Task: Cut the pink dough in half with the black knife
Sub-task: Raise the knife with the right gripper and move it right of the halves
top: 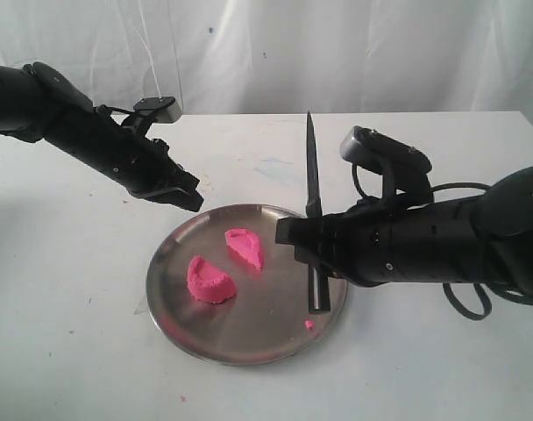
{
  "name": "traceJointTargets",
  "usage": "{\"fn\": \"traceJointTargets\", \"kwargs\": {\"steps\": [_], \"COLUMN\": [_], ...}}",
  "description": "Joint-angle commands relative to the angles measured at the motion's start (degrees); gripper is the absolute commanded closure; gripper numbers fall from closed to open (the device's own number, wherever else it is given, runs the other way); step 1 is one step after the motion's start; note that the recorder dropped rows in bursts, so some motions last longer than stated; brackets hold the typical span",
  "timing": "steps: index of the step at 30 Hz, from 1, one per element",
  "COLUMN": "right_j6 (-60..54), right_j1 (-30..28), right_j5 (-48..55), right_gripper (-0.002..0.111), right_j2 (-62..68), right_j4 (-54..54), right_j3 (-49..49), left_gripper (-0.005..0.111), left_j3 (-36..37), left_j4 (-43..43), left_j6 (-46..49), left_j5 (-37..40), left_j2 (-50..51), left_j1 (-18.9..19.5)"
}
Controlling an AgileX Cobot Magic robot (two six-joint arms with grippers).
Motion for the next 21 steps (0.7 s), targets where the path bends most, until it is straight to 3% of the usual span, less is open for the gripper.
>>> {"fn": "traceJointTargets", "kwargs": {"steps": [1,8,13,21], "right_j6": [-4.6,-19.1,-26.4,-28.0], "right_j1": [-0.3,-0.4,-3.0,-5.3], "right_j5": [0.6,3.3,10.6,13.1], "right_gripper": [0.108,0.108,0.108,0.108], "right_j2": [2.9,8.5,12.8,16.2], "right_j4": [4.9,17.9,26.0,28.1], "right_j3": [0.2,0.2,-0.4,-2.7], "left_gripper": [0.107,0.107,0.107,0.107], "left_j3": [0.2,0.2,0.2,0.2], "left_j4": [-0.7,-0.7,-0.7,-0.7], "left_j6": [-0.1,-0.1,-0.1,-0.1], "left_j5": [0.7,0.7,0.7,0.7], "left_j2": [-0.6,-0.6,-0.6,-0.6], "left_j1": [0.1,0.1,0.1,0.1]}}
